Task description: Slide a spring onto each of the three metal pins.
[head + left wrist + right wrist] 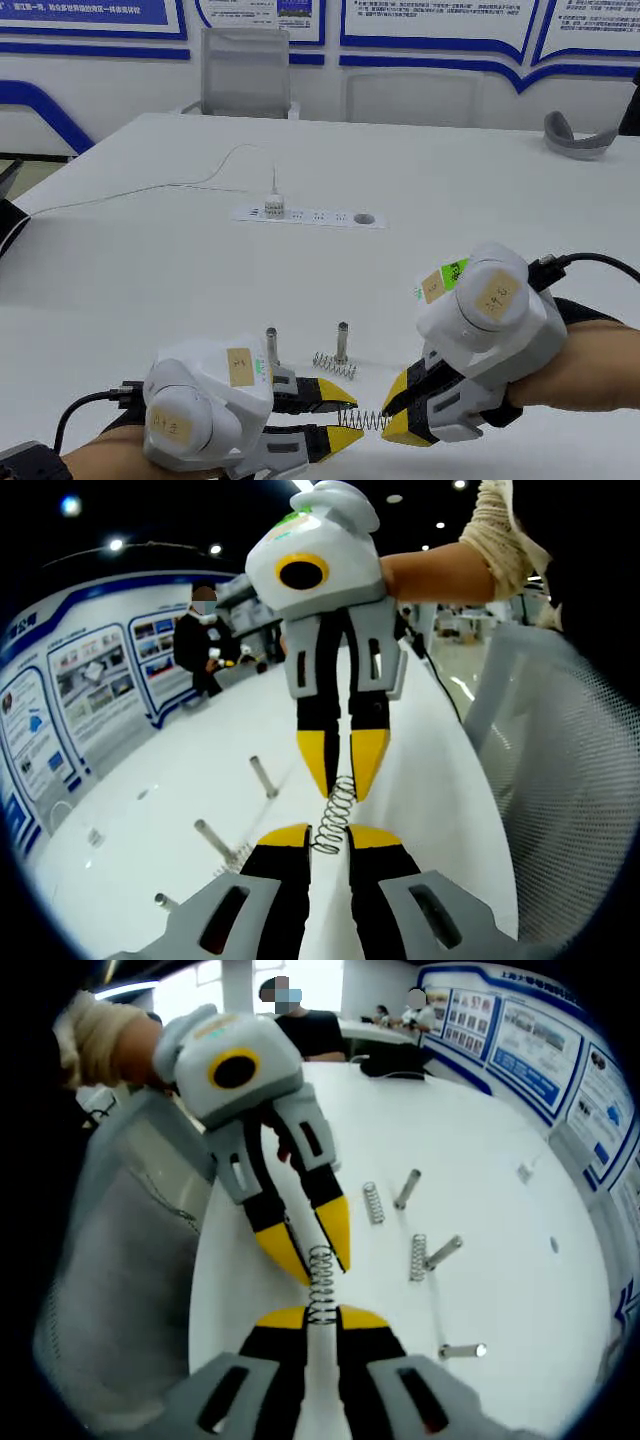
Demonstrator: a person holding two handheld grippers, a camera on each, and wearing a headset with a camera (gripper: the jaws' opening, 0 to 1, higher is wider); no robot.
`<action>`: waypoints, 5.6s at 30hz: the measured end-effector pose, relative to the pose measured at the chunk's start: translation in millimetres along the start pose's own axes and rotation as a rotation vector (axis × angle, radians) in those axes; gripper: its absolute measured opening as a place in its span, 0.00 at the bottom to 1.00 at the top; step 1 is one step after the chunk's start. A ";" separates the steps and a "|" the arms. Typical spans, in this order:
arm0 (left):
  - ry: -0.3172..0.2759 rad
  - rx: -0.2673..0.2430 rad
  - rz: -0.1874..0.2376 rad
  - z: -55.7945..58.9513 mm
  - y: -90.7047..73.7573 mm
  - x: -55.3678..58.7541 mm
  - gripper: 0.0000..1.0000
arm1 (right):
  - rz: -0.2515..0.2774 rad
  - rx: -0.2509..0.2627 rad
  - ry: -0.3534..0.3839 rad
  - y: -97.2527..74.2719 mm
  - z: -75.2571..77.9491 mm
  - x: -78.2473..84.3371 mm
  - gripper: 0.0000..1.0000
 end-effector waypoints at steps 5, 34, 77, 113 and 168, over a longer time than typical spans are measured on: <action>0.010 0.005 -0.009 1.2 0.8 0.9 0.13 | -0.001 0.000 -0.007 -3.1 -1.1 -3.1 0.12; 0.005 -0.002 -0.014 3.8 1.8 1.8 0.11 | 0.046 0.034 -0.077 -11.8 -0.8 -36.1 0.12; -0.076 -0.017 0.031 -2.2 -1.0 0.3 0.18 | 0.034 0.035 -0.048 -7.7 3.8 -28.9 0.12; -0.206 -0.138 -0.035 -24.4 -40.9 30.6 0.40 | 0.001 0.081 -0.002 -27.9 17.3 -8.5 0.12; -0.323 -0.240 0.003 -30.3 -64.1 49.4 0.66 | -0.193 0.132 0.097 -62.8 102.1 38.8 0.12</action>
Point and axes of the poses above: the centre of the closed fingertips' face, and the gripper's own axes: y roughly forward along the fingers, z roughly to its right, x roughly out of its underside, the point moved 6 cm from there along -y, roughly backward along the fingers, and after that the axes turned 10 degrees about -y, right-handed, at the moved point
